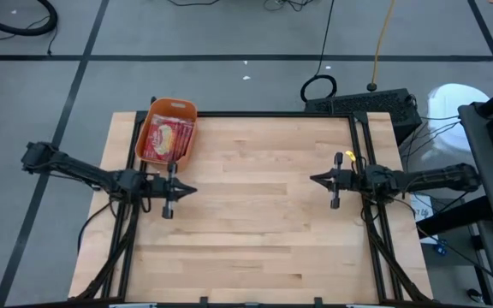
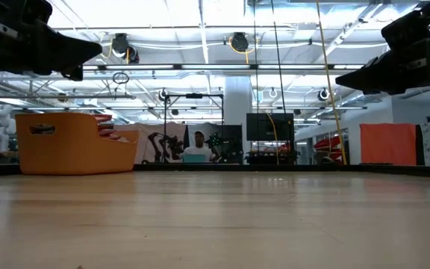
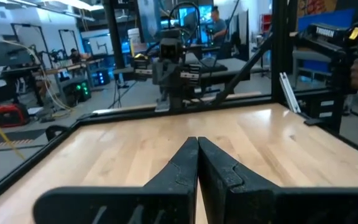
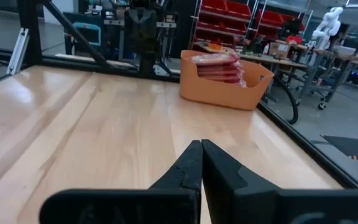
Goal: Sort popcorn bags into baskets
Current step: Return to Home Position
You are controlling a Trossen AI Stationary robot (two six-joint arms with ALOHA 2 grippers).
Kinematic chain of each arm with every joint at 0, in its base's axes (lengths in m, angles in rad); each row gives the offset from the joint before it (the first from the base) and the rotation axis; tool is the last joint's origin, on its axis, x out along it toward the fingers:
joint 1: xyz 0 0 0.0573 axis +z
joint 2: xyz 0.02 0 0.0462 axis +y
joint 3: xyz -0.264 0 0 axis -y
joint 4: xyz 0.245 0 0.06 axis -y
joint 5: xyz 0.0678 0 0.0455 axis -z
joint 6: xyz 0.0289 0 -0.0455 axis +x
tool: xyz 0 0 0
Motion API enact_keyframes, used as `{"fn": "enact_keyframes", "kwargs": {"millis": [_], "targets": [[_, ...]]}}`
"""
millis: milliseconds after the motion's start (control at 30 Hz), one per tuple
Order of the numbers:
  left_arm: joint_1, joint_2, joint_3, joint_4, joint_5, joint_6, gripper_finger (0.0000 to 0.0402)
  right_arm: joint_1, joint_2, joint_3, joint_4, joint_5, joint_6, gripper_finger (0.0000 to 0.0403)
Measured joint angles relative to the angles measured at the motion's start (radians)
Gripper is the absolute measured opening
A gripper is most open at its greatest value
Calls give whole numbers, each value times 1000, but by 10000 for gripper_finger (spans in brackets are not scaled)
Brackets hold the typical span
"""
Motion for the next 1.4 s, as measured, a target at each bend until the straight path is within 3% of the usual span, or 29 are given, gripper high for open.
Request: {"fn": "enact_keyframes", "kwargs": {"millis": [300,400,533,767,1000,1400], "targets": [[0,-200,0,-220,-35,6,10,1,-109,0,-77,-3,11,0],[0,-252,0,-280,-40,-13,10,1,-172,-1,-120,-72,18,0],[0,-298,0,-331,-43,-26,10,2,-258,-1,-144,-81,34,0],[0,-315,0,-360,-61,-30,10,2,-262,-1,-160,-82,22,0],[0,-313,0,-362,-61,-53,10,1,-261,-1,-216,-204,10,0],[0,-313,0,-390,-62,-69,10,2,-260,-1,-229,-209,24,0]]}}
